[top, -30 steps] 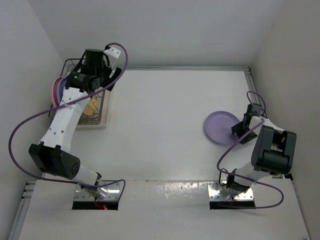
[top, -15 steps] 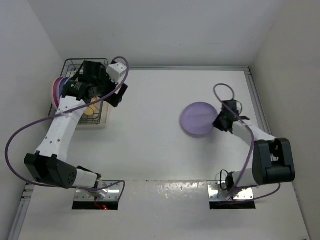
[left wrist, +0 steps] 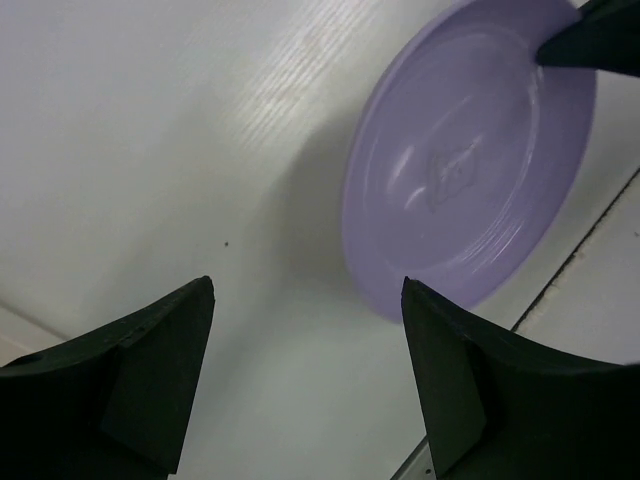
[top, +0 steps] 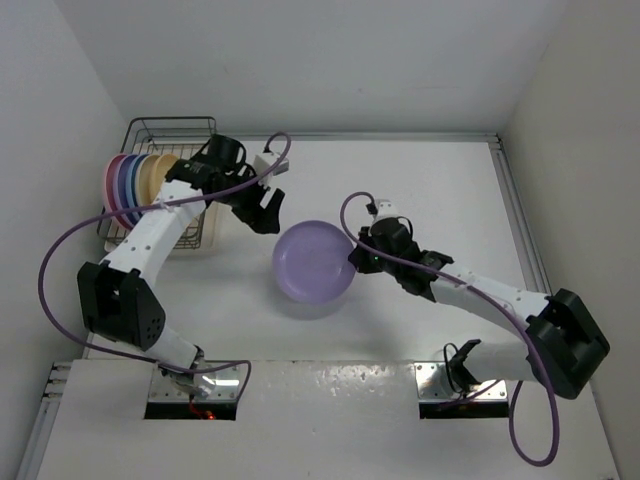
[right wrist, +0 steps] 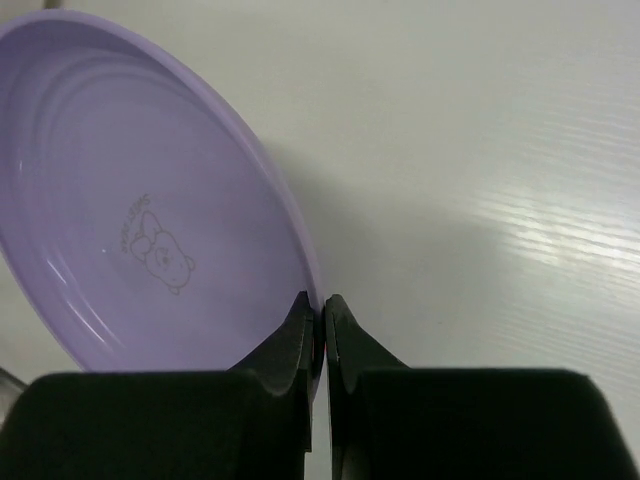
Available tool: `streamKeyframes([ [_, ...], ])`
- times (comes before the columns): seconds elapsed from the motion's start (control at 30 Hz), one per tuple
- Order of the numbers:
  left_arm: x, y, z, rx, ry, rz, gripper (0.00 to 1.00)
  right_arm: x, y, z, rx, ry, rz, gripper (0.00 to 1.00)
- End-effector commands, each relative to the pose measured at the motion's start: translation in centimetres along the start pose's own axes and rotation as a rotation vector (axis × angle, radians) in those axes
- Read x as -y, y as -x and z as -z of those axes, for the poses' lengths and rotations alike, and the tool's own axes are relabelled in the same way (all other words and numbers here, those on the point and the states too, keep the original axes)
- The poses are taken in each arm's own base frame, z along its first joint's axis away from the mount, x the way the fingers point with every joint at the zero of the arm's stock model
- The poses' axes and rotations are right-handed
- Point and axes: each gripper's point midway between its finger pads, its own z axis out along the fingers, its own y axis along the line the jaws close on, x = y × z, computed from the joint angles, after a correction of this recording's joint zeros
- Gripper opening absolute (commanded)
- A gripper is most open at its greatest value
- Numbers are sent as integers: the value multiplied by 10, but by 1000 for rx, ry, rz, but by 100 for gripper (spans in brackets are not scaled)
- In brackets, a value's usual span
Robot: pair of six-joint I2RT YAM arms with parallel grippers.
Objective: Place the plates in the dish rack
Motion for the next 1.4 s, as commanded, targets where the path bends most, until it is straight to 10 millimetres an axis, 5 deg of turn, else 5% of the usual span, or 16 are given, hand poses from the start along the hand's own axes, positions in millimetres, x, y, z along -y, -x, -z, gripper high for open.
streamKeyframes([
  [0.0, 33, 8, -1, 44, -143, -27, 80, -43, 40, 7, 152, 135, 36, 0],
  [0.1, 47, -4, -5, 25, -175, -75, 77, -61, 38, 8, 160, 185, 67, 0],
  [0.23, 37, -35, -16, -67, -104, -60, 71, -75, 43, 13, 190, 240, 86, 0],
  [0.37, 32, -36, -14, -66, -69, -68, 53, -84, 46, 18, 210, 290, 95, 0],
  [0.5, 24, -25, -2, -36, -9, -61, 0, -85, 49, 19, 226, 295, 90, 0],
  [0.57, 8, -13, 11, -18, 88, -60, 0, -82, 49, 16, 219, 274, 93, 7],
  [0.6, -4, -11, 18, -12, 140, -31, 0, -80, 47, 15, 201, 258, 96, 44],
  [0.7, -43, 13, 57, 49, 354, 38, 0, -81, 56, 15, 203, 230, 115, 81],
  [0.87, -104, 36, 149, 152, 754, 155, 0, -60, 51, 13, 188, 126, 115, 82],
  [0.9, -118, 35, 179, 160, 901, 176, 0, -57, 51, 15, 195, 115, 114, 82],
  [1.03, -148, 22, 239, 171, 1236, 247, 0, -40, 44, 14, 198, 57, 110, 82],
  [1.17, -170, 4, 250, 146, 1383, 286, 0, -31, 39, 13, 199, 25, 111, 82],
  [1.23, -178, -10, 232, 114, 1396, 291, 0, -26, 37, 13, 197, 6, 111, 82],
  [1.37, -192, -28, 228, 58, 1511, 309, 0, -23, 36, 14, 189, -3, 108, 82],
])
